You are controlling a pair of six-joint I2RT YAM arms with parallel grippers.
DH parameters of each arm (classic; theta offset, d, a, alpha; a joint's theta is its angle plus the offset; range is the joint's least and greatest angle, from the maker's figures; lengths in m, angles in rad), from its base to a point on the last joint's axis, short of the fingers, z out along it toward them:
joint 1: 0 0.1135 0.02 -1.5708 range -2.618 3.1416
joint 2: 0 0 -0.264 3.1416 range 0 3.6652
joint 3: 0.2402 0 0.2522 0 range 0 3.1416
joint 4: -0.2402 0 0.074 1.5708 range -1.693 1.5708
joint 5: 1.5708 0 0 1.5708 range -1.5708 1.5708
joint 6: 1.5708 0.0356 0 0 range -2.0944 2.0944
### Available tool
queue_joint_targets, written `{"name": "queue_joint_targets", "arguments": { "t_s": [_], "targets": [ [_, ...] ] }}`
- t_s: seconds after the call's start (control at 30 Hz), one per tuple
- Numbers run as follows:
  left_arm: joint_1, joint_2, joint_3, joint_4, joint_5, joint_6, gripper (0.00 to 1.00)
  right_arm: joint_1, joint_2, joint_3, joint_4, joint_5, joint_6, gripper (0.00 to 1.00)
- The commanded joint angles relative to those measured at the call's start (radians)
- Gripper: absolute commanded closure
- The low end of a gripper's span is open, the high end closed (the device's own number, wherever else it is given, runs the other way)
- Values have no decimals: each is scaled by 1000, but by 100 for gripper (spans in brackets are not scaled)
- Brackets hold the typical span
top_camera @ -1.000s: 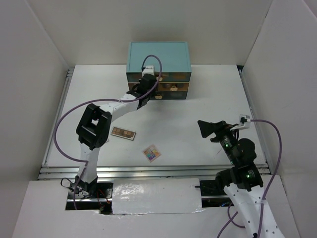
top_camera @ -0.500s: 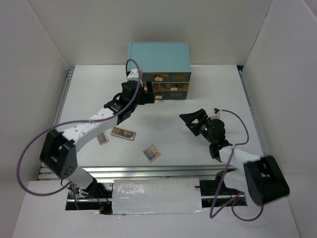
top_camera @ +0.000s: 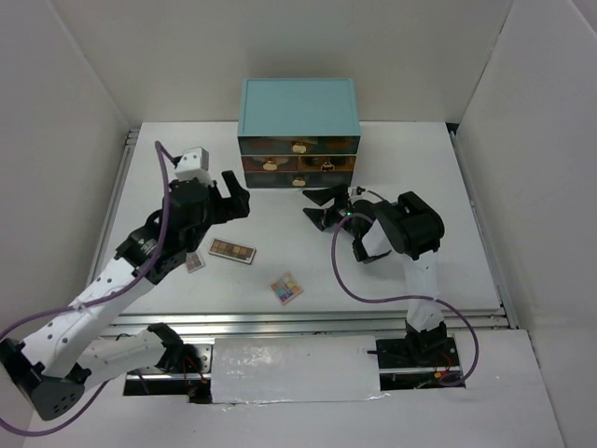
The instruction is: Organize the makeup
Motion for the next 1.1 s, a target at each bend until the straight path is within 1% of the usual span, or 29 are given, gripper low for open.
{"name": "queue_joint_targets", "arguments": {
  "t_s": [0.0,0.1,0.23,0.33,0.37,0.43,0.53,0.6,0.8,0.93,1.07],
  "targets": [
    [-4,-85,23,-119,-35,6,1,35,55,35,156,20,74,15],
    [-3,-154,14,-166,-9,37,1,44,98,114,103,37,94,15],
    [-3,-237,-26,-223,-28,68,1,59,100,122,7,106,73,17],
    [-3,-301,-57,-236,-48,83,1,78,63,127,-61,152,43,18],
    [-3,-319,-57,-237,-35,97,1,79,49,131,-137,167,37,18],
    [-3,-330,-49,-248,-15,112,1,84,12,144,-189,207,7,19],
    [-4,-350,-45,-262,-11,166,1,96,-23,156,-324,262,7,19],
    [-3,-363,-62,-260,-16,177,1,102,-37,170,-370,287,17,20],
    [-3,-416,-141,-199,82,209,1,110,-38,204,-414,365,13,20],
    [-4,-412,-158,-197,105,221,1,110,-25,262,-459,371,-4,21],
    [-4,-410,-167,-191,131,226,1,108,-8,299,-480,371,-10,24]
  ]
}}
